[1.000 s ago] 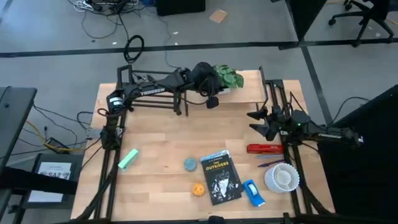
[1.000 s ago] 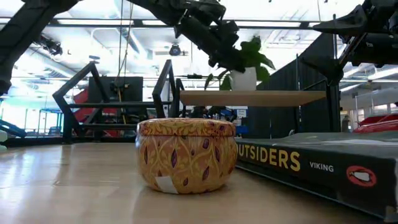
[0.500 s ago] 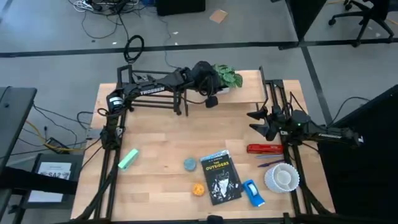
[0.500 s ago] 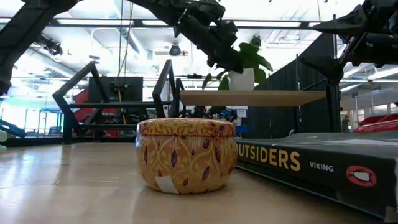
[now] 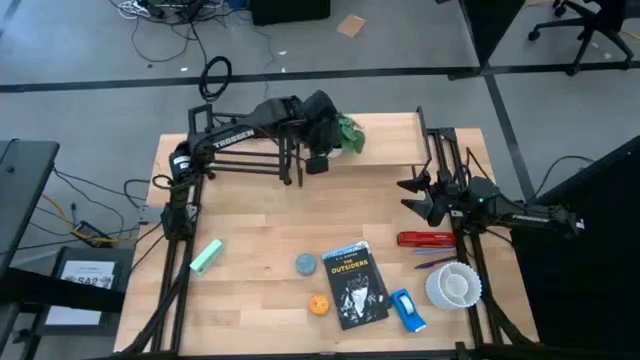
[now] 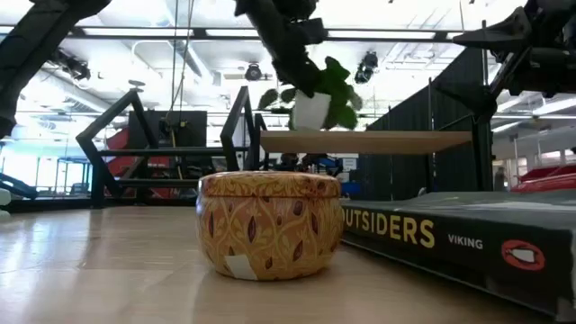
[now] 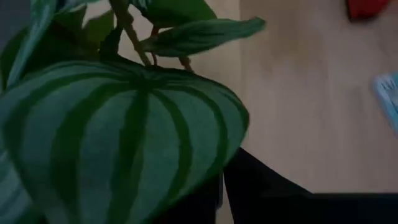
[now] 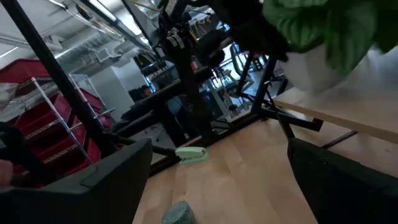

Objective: Stock shelves
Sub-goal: Put the flower pot on the shelf

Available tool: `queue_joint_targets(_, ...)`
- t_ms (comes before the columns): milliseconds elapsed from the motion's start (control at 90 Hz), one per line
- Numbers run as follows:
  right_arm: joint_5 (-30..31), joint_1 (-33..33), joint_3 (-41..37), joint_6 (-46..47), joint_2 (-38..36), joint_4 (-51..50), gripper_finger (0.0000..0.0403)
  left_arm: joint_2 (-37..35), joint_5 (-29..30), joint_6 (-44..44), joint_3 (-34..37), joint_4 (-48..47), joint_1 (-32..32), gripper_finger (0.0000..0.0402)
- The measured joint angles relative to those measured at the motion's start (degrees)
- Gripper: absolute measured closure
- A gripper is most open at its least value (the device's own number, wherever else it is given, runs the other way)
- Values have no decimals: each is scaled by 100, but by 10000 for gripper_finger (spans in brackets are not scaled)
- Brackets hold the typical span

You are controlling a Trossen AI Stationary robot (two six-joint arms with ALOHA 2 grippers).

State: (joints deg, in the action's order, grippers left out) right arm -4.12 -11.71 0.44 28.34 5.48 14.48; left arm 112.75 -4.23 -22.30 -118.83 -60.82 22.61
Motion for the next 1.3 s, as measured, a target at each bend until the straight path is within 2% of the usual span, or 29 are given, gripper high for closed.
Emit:
queue_joint_targets(311, 0, 0, -1, 0, 3, -2, 57, -196, -21, 0, -2, 25, 342, 402)
queue_joint_targets(700, 0, 1, 0, 0, 15, 1, 57, -214, -659, 13, 312, 416, 588, 402)
queue_joint_targets(967, 0, 1, 0, 0, 14, 2, 57, -239, -637, 39, 485, 655, 585, 402)
queue_joint_targets(1300, 0, 1, 1, 0, 14, 1, 57, -272, -431, 182, 588, 420, 584, 402)
